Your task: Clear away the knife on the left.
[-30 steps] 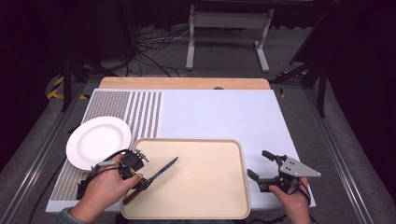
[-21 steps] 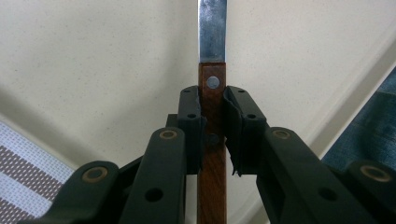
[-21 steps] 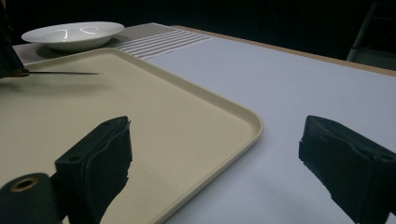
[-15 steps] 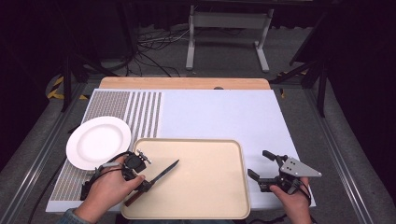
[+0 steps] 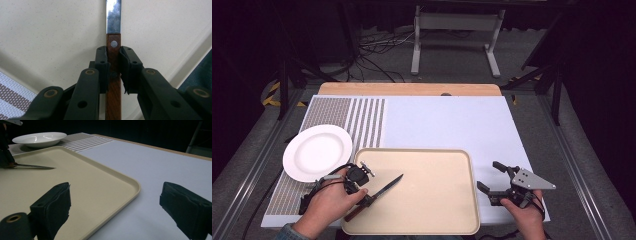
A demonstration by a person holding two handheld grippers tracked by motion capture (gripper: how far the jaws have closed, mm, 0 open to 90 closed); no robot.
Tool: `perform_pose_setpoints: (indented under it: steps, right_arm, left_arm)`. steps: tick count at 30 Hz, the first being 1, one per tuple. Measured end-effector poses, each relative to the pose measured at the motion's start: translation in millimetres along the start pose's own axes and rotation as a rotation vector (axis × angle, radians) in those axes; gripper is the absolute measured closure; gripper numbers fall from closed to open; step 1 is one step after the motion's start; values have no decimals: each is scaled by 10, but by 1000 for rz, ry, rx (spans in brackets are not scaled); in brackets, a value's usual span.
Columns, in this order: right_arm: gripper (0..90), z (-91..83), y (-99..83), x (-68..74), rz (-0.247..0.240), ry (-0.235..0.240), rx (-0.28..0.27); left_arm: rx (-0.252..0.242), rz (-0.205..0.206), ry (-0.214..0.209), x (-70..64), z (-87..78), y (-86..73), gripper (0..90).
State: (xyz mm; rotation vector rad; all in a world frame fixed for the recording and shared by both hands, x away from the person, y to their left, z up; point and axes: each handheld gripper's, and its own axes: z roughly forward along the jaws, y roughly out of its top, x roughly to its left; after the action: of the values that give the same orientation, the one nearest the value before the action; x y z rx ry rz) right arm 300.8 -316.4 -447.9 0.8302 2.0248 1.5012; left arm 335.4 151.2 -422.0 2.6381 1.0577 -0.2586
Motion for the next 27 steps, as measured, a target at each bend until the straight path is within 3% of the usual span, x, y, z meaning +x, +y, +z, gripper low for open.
perform_pose_setpoints:
  steps: [8,15,16,17,20,21,22,24,27]
  right_arm:
    - [105,1,-1,1,1,3,2]
    - [103,3,-1,3,1,7,1]
    - [103,3,-1,3,1,7,1]
    - [103,1,-1,3,1,7,1]
    - [102,2,-1,3,0,6,1]
    - [102,3,-2,3,0,6,1]
    - [102,3,-1,3,-1,6,1]
    - [101,4,-1,4,-2,6,1]
    - [98,2,-1,4,-2,6,-1]
  left_arm:
    - [9,7,-5,-2,2,3,763]
    - [-19,30,-5,-26,-30,7,569]
    - [-33,41,3,-28,-36,10,569]
    - [-49,45,18,-44,-46,12,510]
    - [-96,110,72,-81,-65,30,296]
    - [-113,137,74,-102,-67,38,262]
    - [-113,137,74,-102,-67,38,231]
    - [-140,173,60,-127,-63,54,188]
    - [-205,249,31,-169,-52,79,214]
